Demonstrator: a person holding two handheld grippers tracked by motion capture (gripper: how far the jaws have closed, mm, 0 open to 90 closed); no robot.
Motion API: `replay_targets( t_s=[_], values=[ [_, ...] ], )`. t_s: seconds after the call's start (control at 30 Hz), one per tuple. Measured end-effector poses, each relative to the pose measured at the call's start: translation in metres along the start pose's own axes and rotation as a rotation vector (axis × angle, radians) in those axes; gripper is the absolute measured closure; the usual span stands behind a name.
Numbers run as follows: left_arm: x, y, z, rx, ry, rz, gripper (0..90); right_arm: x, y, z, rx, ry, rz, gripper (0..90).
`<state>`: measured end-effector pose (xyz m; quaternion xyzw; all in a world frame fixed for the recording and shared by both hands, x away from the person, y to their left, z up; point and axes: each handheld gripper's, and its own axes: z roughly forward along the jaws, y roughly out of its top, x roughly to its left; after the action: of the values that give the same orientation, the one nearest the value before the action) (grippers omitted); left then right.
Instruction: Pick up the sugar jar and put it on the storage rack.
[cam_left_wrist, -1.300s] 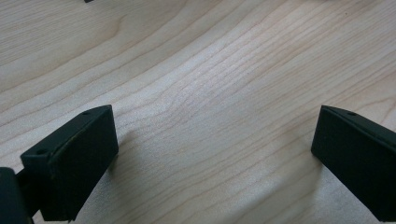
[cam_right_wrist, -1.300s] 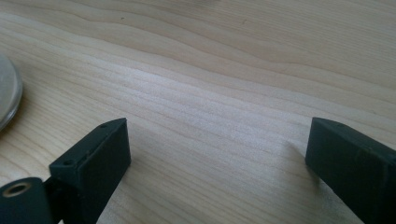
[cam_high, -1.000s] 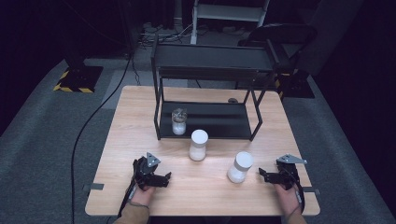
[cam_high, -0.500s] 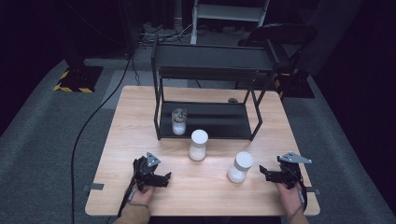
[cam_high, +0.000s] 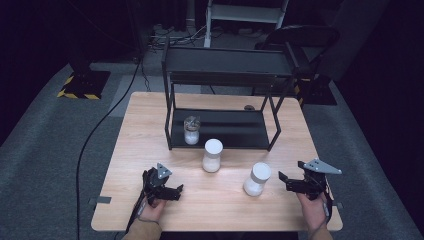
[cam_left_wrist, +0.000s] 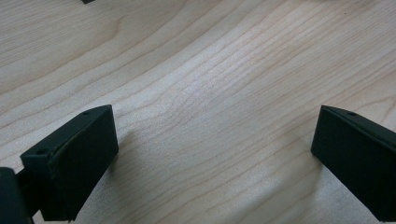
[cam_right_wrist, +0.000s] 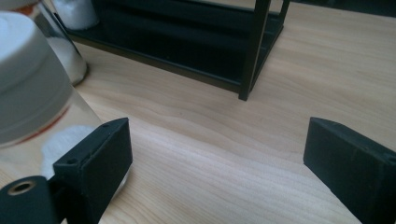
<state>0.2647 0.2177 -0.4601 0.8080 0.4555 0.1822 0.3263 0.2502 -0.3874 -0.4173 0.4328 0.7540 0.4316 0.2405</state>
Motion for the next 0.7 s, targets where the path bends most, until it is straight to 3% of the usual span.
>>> replay_targets(
  t_s=[0.4, 0.6, 0.7],
  values=[
    [-0.002, 0.0, 0.0, 0.0, 0.007, -0.008, 0.0, 0.006, 0.014, -0.016, -0.067, 0.031, 0.005, 7.7],
    [-0.002, 0.0, 0.0, -0.002, 0.009, -0.009, 0.0, 0.02, 0.027, -0.021, -0.061, 0.021, -0.033, 7.7],
    [-0.002, 0.0, 0.0, -0.002, 0.009, -0.009, 0.0, 0.025, 0.031, -0.023, -0.073, 0.018, -0.029, 7.7]
  ],
)
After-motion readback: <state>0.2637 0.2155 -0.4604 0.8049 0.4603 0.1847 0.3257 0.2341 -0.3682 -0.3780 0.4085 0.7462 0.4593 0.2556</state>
